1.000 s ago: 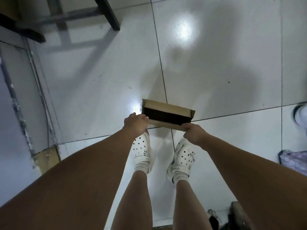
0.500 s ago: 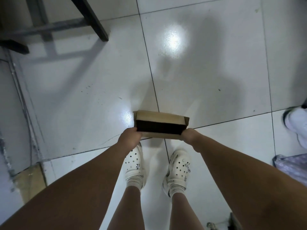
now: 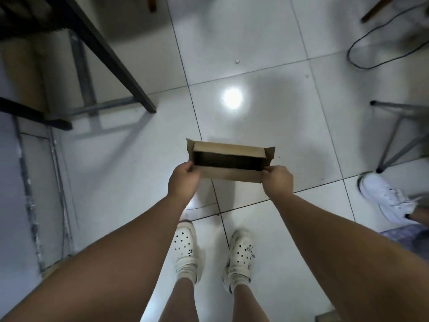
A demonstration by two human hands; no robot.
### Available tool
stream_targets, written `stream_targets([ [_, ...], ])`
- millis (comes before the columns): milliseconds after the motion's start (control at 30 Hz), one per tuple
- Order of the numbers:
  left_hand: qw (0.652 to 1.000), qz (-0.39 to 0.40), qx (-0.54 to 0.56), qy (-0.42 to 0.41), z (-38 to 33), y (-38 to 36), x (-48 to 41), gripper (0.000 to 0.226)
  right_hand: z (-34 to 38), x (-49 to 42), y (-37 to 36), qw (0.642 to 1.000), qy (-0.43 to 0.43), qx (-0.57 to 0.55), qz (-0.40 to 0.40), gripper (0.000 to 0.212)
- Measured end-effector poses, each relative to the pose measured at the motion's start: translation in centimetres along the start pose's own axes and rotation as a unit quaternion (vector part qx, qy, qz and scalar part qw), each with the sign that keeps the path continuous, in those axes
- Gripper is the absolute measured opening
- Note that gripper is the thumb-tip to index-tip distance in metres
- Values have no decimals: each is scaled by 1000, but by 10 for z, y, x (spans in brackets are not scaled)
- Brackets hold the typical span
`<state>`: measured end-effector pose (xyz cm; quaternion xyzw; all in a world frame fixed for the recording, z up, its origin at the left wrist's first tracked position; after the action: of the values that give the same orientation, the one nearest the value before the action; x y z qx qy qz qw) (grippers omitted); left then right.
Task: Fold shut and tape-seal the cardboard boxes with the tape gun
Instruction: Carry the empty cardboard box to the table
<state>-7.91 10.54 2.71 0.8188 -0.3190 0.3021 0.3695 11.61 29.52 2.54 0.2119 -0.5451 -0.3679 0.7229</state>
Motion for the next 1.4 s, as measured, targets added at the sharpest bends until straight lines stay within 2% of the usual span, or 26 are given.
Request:
stream_targets([
  [233, 992, -54, 15, -116, -142, 78, 65, 40, 97, 49, 151, 992, 41, -97, -72, 27],
  [333, 985, -77, 65, -140, -196, 121, 103, 45, 134, 85, 218, 979, 48, -169, -100, 24],
  [467, 968, -88, 144, -187, -268, 181, 160, 50, 187, 141, 289, 954, 63, -278, -95, 29],
  [600, 943, -109, 174, -261, -349, 246, 221, 59, 246, 194, 348, 904, 62, -418, -55, 32],
  [733, 931, -76, 201, -294, -410, 302, 262, 68, 300, 241, 405, 856, 81, -509, -33, 28],
  [900, 910, 66, 239, -334, -462, 342, 307, 87, 356, 299, 453, 784, 109, -611, 15, 14],
  [1033, 893, 63, 207, -395, -501, 372, 336, 103, 395, 319, 469, 763, 132, -631, 36, 13],
  [1133, 882, 65, 262, -386, -522, 391, 336, 95, 418, 320, 476, 775, 138, -616, 30, 12],
  [1233, 867, 76, 320, -375, -543, 393, 327, 75, 454, 321, 472, 780, 170, -596, 88, 13],
  [1333, 859, 53, 337, -382, -573, 394, 311, 78, 489, 302, 471, 803, 202, -550, 113, 17],
  [1400, 858, 36, 351, -375, -593, 397, 299, 70, 510, 281, 481, 818, 221, -521, 101, 25],
])
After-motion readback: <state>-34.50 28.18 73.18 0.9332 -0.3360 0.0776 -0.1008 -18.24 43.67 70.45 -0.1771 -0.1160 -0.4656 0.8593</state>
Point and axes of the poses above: each hand's wrist, its own x-axis away from the middle knuckle, its own y-axis out of the back of the hand, z = x × y, the point moved 10 cm from there along -x, towards the middle knuckle, and after that the axes turned 3 degrees about -z, right-handed, at the moved point
